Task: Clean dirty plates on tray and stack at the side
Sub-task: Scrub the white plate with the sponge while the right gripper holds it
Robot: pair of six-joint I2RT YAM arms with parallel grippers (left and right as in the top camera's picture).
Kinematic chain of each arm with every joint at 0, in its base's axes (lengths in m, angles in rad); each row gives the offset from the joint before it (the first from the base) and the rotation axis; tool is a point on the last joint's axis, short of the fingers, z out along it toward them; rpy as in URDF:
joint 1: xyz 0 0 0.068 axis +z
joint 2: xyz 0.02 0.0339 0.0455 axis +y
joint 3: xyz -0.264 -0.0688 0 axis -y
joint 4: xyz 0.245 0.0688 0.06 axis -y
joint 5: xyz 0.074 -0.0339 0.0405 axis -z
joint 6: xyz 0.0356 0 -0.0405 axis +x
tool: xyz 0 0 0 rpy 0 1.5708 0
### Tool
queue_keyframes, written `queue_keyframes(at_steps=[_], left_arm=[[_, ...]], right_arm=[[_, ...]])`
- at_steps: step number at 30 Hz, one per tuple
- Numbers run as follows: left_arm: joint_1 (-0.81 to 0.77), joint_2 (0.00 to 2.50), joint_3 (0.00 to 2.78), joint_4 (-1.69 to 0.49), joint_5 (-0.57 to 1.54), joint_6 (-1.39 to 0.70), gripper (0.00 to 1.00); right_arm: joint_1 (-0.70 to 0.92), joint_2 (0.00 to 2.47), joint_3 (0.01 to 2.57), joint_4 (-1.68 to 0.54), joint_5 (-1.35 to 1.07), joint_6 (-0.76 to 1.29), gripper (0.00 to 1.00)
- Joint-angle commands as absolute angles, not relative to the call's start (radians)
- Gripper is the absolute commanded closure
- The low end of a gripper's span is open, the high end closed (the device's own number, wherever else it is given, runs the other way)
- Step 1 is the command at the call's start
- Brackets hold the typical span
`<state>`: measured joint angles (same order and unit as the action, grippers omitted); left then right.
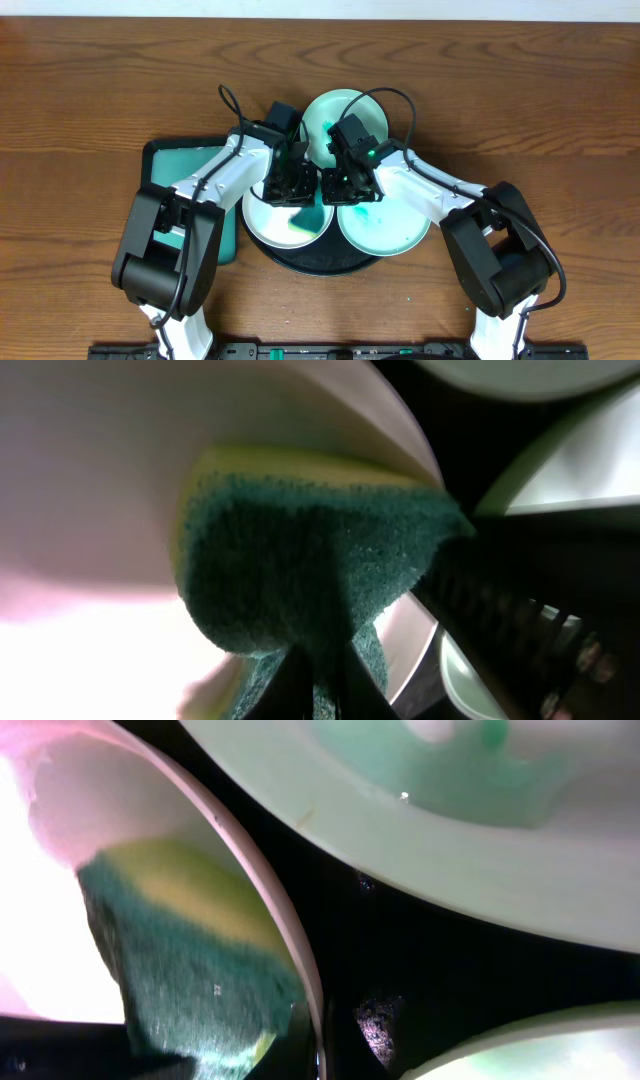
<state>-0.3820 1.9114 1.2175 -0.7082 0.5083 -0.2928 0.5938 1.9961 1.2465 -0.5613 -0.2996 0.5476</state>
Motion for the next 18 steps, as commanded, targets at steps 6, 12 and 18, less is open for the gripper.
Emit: queue_keyframes(at_steps=[6, 12, 18], left_arm=[[-0.381, 1.930, 1.215, -0.640, 0.093, -0.515, 0.93], [-0.349, 1.930, 1.215, -0.637, -0.126, -0.537, 0.93], [-0.309, 1.930, 1.215, -0.646, -0.257, -0.537, 0.93]], right_arm=[[0.615, 2.042, 1.210, -0.607, -0.285, 0.546, 0.99], [0.615, 2.042, 1.210, -0.617, -0.284, 0.546, 0.99], [0.615, 2.042, 1.210, -0.622, -0.276, 0.545, 0.99]])
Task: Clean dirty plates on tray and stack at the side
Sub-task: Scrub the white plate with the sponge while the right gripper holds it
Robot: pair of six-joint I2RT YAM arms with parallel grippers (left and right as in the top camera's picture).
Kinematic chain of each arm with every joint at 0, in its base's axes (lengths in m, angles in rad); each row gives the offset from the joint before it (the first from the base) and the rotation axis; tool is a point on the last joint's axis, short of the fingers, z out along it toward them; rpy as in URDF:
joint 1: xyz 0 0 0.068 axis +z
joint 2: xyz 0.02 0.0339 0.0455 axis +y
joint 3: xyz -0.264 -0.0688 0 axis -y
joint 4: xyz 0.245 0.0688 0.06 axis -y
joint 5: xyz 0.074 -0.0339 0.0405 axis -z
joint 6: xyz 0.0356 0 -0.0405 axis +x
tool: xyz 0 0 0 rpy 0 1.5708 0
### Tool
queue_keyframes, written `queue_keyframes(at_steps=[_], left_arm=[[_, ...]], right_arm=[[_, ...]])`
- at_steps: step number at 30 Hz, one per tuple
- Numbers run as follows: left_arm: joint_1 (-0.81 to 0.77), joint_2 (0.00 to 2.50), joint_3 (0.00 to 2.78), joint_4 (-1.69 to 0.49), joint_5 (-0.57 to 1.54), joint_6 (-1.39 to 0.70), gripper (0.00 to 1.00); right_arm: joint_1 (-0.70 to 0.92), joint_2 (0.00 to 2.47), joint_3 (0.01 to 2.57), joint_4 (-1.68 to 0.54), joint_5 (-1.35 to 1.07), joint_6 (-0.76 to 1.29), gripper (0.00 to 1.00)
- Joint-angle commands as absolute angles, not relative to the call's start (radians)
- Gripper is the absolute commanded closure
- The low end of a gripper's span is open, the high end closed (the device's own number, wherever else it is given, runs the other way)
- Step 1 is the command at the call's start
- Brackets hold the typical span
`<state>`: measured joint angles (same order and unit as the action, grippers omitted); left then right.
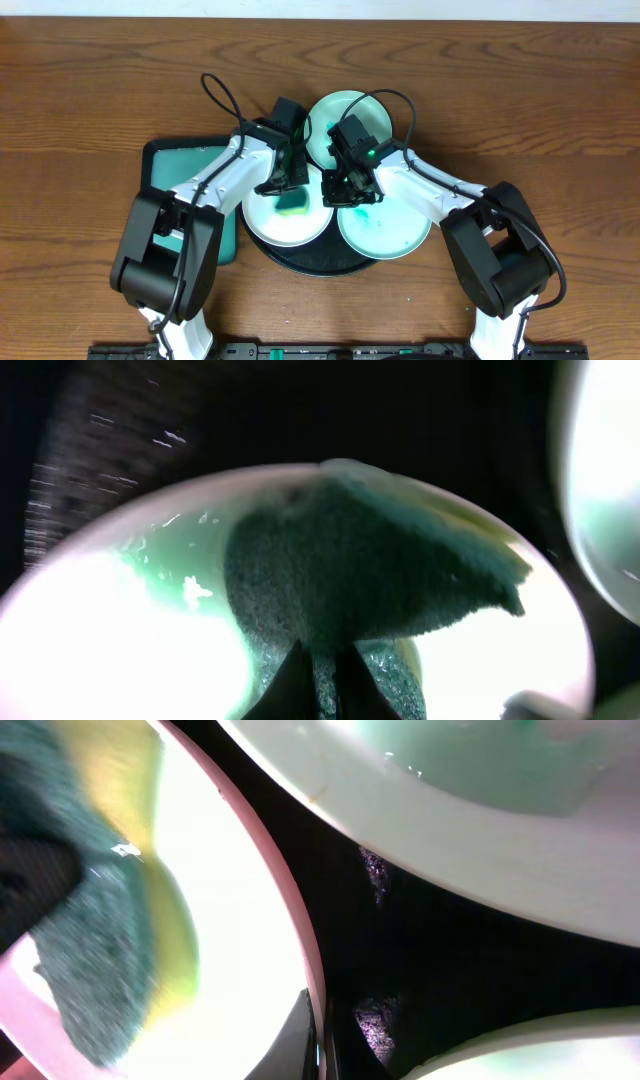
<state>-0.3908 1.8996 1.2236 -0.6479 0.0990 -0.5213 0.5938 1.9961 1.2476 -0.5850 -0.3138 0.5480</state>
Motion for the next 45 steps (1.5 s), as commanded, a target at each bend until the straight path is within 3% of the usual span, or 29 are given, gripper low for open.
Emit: queue_keyframes(at_steps=[1, 14, 24, 45], left_arm=[[-0.302, 1.930, 1.215, -0.651, -0.266, -0.537, 0.93], [-0.275, 1.930, 1.215, -0.885, -0.310, -0.678, 0.93], [-0.311, 1.930, 1.215, -0.913, 0.250, -0.438, 0.93], [-0.409, 1.930, 1.215, -0.735, 0.602, -0.374, 0.93]], right_arm=[[0.614, 2.042, 1.210, -0.622, -0.273, 0.546, 0.99], [0.614, 2.042, 1.210, -0.638, -0.262, 0.546, 0.99], [0.614, 2.042, 1.210, -0.641, -0.262, 0.553, 0.99], [0.614, 2.042, 1.210, -0.651, -0.262, 0.553, 0.99]])
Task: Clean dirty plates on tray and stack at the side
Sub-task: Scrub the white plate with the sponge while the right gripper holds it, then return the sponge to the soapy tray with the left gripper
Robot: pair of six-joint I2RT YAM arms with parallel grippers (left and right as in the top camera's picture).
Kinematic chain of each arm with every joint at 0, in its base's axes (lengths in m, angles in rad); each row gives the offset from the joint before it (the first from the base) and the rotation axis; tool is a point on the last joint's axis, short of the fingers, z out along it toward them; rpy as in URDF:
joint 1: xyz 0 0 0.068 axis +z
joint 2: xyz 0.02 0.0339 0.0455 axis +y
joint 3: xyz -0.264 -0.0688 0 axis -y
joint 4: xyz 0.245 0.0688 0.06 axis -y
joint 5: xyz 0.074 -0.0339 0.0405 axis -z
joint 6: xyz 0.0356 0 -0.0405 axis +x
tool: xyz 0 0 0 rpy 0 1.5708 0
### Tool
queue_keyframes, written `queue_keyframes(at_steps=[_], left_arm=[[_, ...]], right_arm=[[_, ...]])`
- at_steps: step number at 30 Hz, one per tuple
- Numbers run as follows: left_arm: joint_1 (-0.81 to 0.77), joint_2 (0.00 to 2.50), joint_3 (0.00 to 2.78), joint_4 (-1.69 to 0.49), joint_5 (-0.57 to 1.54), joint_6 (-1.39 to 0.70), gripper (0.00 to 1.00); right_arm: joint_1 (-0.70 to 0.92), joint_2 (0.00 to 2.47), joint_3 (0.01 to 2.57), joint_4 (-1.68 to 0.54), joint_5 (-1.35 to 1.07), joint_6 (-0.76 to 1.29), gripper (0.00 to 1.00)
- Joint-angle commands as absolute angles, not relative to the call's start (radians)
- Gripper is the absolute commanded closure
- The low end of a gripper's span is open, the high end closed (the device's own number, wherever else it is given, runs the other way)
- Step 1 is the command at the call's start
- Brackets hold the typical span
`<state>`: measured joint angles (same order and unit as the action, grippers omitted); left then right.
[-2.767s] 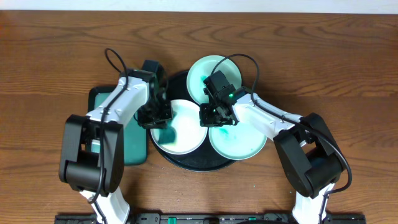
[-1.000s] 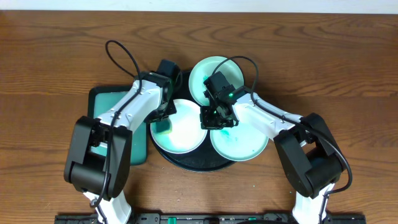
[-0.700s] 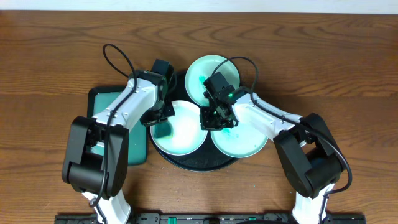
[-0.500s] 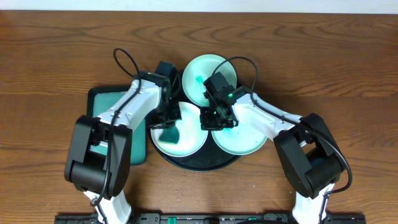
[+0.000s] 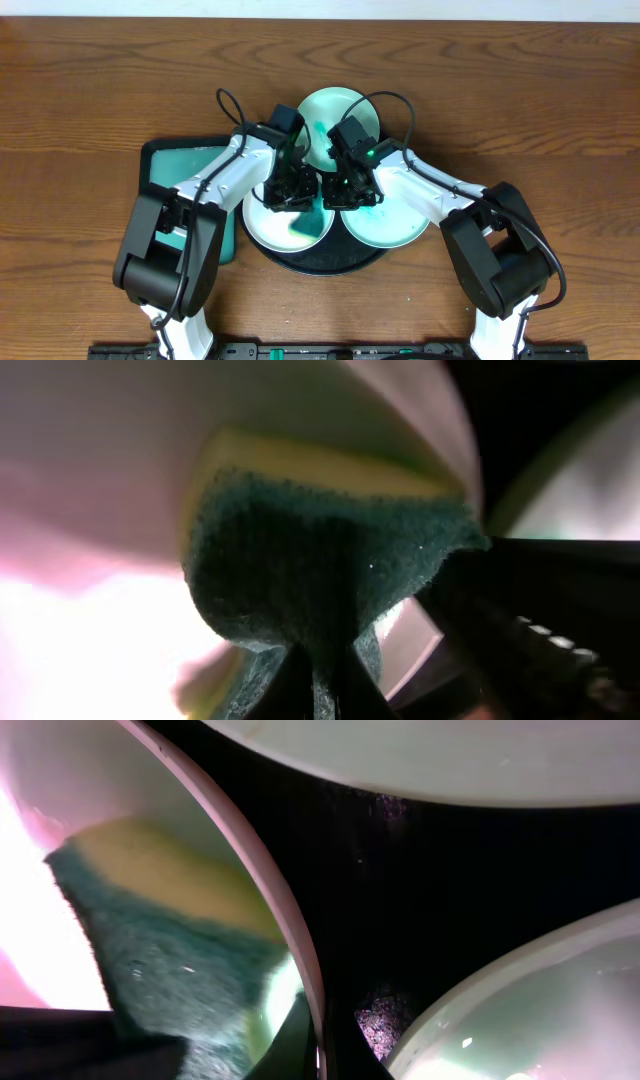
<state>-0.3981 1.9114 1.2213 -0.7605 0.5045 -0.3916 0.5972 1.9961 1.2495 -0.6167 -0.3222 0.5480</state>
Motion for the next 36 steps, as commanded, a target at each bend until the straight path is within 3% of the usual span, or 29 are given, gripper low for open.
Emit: queue_keyframes(at_steps=[1, 13, 27, 36], left_arm=[[-0.409, 1.930, 1.215, -0.718, 0.602, -0.374, 0.93], [-0.363, 1.928, 1.217, -0.561, 0.559, -0.388, 0.93], [-0.348, 1.736, 1.218, -0.805, 0.179, -0.389, 0.93], [-0.302, 1.543, 1.218, -0.980, -0.224, -0.390, 0.93]], right_arm=[[0.614, 2.042, 1.210, -0.651, -0.262, 0.553, 0.99], [0.614, 2.042, 1.210, -0.662, -0.262, 0.553, 0.99], [0.614, 2.042, 1.210, -0.656, -0.262, 0.553, 0.99], [0.614, 2.042, 1.210, -0.655, -0.262, 0.552, 0.99]])
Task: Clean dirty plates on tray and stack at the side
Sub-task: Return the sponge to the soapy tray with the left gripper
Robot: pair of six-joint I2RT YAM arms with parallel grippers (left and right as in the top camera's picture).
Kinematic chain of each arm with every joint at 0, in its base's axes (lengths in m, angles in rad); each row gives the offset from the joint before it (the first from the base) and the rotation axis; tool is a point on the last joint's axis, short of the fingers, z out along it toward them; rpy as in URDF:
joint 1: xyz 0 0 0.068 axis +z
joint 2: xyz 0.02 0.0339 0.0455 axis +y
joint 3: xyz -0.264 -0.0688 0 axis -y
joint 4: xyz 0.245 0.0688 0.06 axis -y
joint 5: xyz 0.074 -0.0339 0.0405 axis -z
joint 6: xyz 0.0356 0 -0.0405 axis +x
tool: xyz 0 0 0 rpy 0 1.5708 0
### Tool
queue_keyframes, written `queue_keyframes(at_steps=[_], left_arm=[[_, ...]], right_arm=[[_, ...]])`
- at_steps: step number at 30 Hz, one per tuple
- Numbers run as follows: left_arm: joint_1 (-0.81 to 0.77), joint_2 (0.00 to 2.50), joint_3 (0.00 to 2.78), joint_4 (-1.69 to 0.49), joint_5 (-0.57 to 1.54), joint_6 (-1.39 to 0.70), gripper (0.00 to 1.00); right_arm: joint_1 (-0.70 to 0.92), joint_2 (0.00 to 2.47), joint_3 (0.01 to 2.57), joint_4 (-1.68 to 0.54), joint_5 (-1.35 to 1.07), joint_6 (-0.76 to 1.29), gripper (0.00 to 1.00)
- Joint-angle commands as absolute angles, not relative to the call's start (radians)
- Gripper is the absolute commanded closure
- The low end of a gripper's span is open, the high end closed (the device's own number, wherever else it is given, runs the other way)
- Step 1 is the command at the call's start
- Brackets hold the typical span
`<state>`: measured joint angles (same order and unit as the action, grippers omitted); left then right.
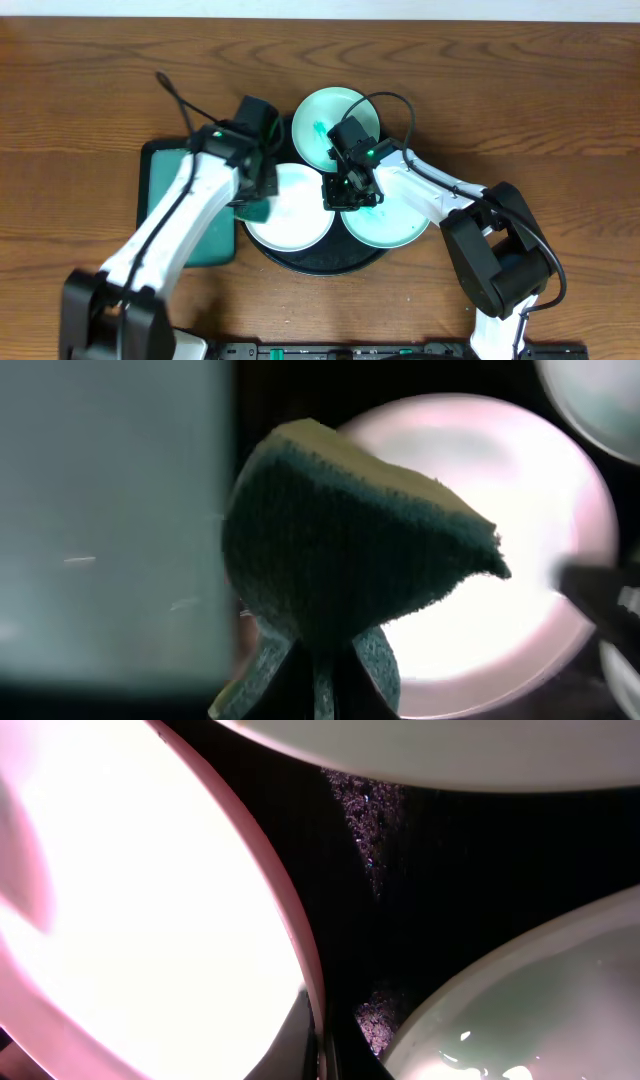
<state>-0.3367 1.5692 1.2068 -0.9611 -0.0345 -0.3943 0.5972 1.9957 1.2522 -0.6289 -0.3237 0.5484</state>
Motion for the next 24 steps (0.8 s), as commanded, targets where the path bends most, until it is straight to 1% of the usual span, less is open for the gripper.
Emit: queue_keyframes(at_steps=[1, 7, 13, 16, 23, 24], left_arm=[[-0.282, 1.539, 1.218, -0.986, -0.234, -0.390, 0.93], [-0.110, 1.573, 1.216, -0.972, -0.188, -0.382, 0.93], [0.019, 1.657, 1.214, -0.913, -0.078, -0.321, 0.93], [0.046, 1.720, 1.214, -0.897, -0.028, -0.293, 0.93], [0.049, 1.853, 1.214, -0.889, 0.001, -0.292, 0.93], [0.049, 1.865, 1.214, -0.888, 0.001, -0.292, 0.90]], right_arm=[[0.614, 2.042, 1.210, -0.655, -0.262, 0.552, 0.99], [0.614, 2.042, 1.210, -0.654, -0.262, 0.552, 0.99], [0.614, 2.042, 1.210, -0.646, -0.262, 0.552, 0.99], [0.614, 2.042, 1.210, -0.643, -0.262, 0.552, 0.99], [0.614, 2.042, 1.210, -0.640, -0.262, 0.552, 0.99], [0.614, 2.042, 1.210, -0.640, -0.262, 0.552, 0.99]])
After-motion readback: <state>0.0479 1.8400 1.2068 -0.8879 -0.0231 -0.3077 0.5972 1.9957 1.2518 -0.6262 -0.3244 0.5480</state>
